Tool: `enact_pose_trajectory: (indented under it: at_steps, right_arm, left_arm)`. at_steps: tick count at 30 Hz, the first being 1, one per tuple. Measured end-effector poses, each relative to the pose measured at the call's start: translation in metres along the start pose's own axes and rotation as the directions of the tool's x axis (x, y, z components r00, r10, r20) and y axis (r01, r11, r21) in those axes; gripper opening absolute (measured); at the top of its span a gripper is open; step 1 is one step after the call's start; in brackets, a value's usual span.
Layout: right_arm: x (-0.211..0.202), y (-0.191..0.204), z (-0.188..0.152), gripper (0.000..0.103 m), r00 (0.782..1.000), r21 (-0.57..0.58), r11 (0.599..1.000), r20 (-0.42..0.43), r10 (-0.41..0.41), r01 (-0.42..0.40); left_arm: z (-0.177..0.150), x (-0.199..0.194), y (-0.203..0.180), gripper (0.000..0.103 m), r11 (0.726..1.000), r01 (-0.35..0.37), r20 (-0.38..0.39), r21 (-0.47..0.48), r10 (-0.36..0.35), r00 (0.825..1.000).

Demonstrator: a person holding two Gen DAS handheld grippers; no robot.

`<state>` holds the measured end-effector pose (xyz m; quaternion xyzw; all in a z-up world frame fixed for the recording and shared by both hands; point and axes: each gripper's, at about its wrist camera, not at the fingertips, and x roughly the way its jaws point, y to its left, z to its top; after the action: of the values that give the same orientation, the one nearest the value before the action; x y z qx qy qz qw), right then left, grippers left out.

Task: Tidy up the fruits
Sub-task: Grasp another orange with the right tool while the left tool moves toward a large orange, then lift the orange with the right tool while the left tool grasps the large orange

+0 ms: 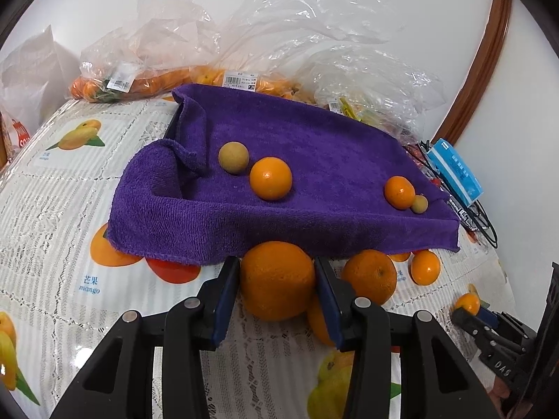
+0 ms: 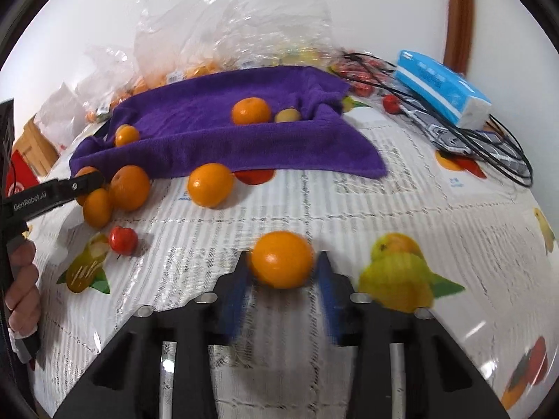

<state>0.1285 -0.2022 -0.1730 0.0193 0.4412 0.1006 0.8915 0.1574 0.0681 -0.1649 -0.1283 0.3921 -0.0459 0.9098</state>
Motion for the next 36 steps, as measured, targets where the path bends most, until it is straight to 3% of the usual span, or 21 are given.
enact_pose_trajectory:
  at_steps: [3, 15, 24, 27, 29, 31, 33, 34, 36]
  right_arm:
    - [-0.001, -0.009, -0.001, 0.035, 0.999, 0.042, 0.998, 0.008, 0.044, -0.045]
    - [-0.016, -0.015, -0.005, 0.035, 0.993, 0.085, 0.992, 0.084, 0.084, -0.092]
    - [-0.014, -0.015, -0.005, 0.035, 0.994, 0.088, 0.993, 0.073, 0.076, -0.082]
    - [-0.014, -0.014, -0.005, 0.035, 0.994, 0.083, 0.993, 0.072, 0.078, -0.084]
    - [-0.014, -0.015, -0.005, 0.035, 0.994, 0.084, 0.993, 0.069, 0.081, -0.087]
    - [-0.012, -0.014, -0.005, 0.035, 0.995, 0.083, 0.992, 0.061, 0.084, -0.089]
    - [-0.012, -0.013, -0.005, 0.035, 0.995, 0.079, 0.993, 0.060, 0.080, -0.084]
    - [-0.013, -0.013, -0.005, 0.035, 0.995, 0.078, 0.993, 0.062, 0.080, -0.085]
    - [-0.012, -0.014, -0.005, 0.035, 0.994, 0.080, 0.993, 0.061, 0.086, -0.090]
  left_arm:
    - [0.000, -0.001, 0.000, 0.040, 1.000, -0.001, 0.007, 0.002, 0.001, 1.000]
    - [-0.003, -0.014, 0.000, 0.037, 1.000, 0.023, 0.064, -0.002, -0.023, 0.998]
    - [-0.005, -0.004, -0.006, 0.041, 0.999, 0.027, 0.013, 0.025, -0.027, 1.000]
    - [-0.005, -0.003, -0.003, 0.041, 0.999, 0.050, 0.006, 0.002, -0.050, 0.999]
    - [-0.004, -0.001, 0.001, 0.051, 0.998, 0.053, -0.008, -0.029, -0.054, 0.999]
    - [-0.003, 0.000, 0.006, 0.051, 0.996, 0.066, -0.019, -0.061, -0.067, 0.998]
    - [-0.004, 0.001, 0.007, 0.047, 0.995, 0.076, -0.020, -0.068, -0.077, 0.997]
    - [-0.004, 0.000, 0.005, 0.039, 0.994, 0.088, -0.017, -0.062, -0.089, 0.996]
    - [-0.005, -0.002, 0.000, 0.039, 0.997, 0.073, -0.006, -0.038, -0.073, 0.997]
